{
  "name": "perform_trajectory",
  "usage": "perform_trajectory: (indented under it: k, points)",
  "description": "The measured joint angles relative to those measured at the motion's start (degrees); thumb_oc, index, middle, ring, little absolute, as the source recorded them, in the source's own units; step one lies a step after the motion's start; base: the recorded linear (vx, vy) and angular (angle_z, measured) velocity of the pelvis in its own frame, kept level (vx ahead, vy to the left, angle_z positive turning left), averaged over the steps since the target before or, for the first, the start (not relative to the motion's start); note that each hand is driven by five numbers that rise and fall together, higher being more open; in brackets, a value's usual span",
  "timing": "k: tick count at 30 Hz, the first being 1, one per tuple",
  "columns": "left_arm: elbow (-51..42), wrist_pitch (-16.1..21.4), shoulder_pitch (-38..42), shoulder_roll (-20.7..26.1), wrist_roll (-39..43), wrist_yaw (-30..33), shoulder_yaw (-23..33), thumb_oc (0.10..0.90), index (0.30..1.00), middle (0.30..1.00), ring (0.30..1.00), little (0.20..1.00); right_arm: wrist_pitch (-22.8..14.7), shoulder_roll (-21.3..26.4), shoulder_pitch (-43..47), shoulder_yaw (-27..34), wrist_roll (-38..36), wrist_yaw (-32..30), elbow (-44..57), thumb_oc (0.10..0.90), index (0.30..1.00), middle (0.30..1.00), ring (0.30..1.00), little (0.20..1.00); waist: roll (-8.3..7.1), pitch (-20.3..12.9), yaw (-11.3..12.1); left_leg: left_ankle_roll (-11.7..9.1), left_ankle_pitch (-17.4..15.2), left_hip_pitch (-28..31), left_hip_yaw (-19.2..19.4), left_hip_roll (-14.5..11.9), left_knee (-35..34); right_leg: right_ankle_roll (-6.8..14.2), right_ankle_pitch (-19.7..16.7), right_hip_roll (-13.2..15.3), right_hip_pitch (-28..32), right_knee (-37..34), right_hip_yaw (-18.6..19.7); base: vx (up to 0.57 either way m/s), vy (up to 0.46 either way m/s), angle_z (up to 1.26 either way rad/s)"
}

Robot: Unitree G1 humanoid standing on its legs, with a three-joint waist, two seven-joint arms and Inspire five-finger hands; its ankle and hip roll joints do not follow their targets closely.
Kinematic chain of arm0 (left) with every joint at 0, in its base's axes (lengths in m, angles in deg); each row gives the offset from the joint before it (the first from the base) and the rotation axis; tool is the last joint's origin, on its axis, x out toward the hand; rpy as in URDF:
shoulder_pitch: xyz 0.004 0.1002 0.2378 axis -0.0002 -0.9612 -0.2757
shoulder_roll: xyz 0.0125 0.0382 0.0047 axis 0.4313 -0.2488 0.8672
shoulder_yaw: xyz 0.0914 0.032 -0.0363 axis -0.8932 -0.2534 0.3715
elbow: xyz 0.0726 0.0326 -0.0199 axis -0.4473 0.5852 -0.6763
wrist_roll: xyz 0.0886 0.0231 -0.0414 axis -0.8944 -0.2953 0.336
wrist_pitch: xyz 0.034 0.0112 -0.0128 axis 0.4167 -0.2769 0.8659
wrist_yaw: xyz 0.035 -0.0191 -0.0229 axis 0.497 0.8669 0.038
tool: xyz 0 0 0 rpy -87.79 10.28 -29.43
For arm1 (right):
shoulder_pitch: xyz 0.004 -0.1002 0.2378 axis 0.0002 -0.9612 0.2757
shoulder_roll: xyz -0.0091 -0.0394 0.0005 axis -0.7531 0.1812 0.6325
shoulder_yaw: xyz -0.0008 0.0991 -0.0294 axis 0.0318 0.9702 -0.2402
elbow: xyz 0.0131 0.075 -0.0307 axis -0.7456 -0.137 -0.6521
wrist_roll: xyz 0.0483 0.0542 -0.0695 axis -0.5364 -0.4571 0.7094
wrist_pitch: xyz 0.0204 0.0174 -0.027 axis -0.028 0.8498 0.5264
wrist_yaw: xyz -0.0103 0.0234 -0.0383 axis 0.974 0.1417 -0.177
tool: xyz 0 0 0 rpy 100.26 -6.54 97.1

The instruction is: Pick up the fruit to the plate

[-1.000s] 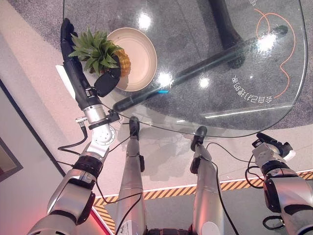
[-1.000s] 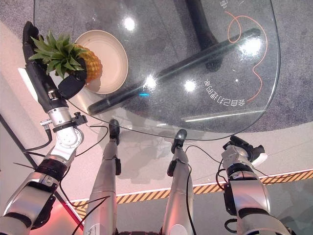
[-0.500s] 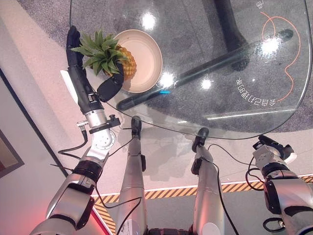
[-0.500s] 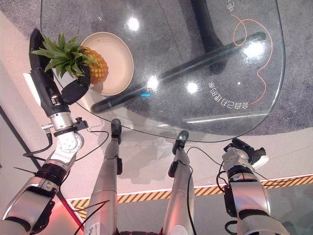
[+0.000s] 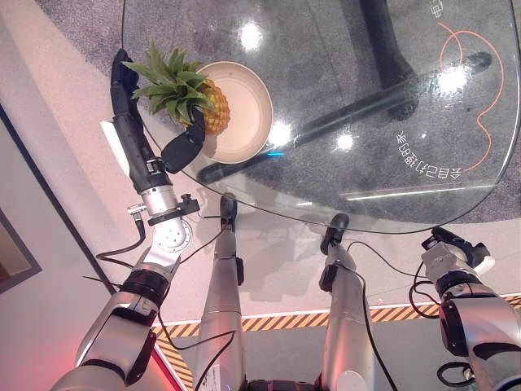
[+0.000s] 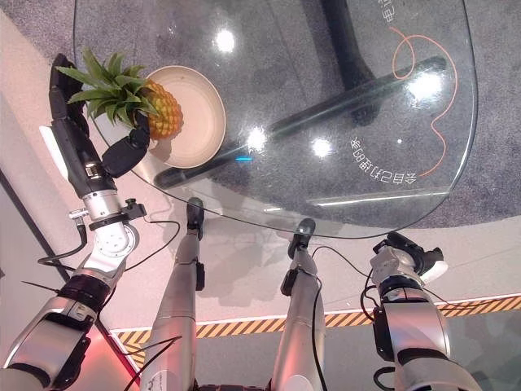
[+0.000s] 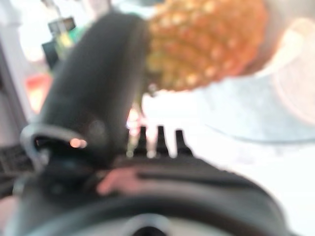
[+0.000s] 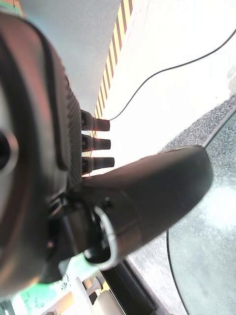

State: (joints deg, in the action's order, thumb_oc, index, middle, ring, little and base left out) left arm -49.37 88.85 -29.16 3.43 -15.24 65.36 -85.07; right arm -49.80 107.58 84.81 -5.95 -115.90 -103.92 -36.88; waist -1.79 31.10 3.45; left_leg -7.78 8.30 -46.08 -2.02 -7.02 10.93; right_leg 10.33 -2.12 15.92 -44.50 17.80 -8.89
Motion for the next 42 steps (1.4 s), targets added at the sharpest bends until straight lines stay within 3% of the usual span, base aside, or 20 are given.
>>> perform_trajectory:
  k: [12,42]
  points:
    - [0.0,-0.1,-2.4,0.0,-3.7,0.3,-0.3,0.8,0.9,0.9,0.9,0.9,-0.8,0.8,-1.4,0.2,0.0,0.0,-0.1,0.8,0.9,0.9,0.9,0.9,0.68,-0.1,1.1,0.3,-0.1,0.0,-0.1,0.2,-0.1,0.1,0.2,0.3,0.0,0.1,-0.1,0.0,0.0,0.0]
    - [0.8,-1.3,-3.6,0.1,-6.6,2.6,-2.2,0.8,0.9,0.9,0.9,0.9,-1.2,1.0,-1.7,0.8,-0.1,0.0,-0.1,0.8,0.9,0.9,0.9,0.9,1.65,-0.2,1.1,0.4,0.0,0.7,-0.1,0.6,-0.4,0.3,0.3,0.7,0.7,0.2,-0.2,0.0,0.0,0.0]
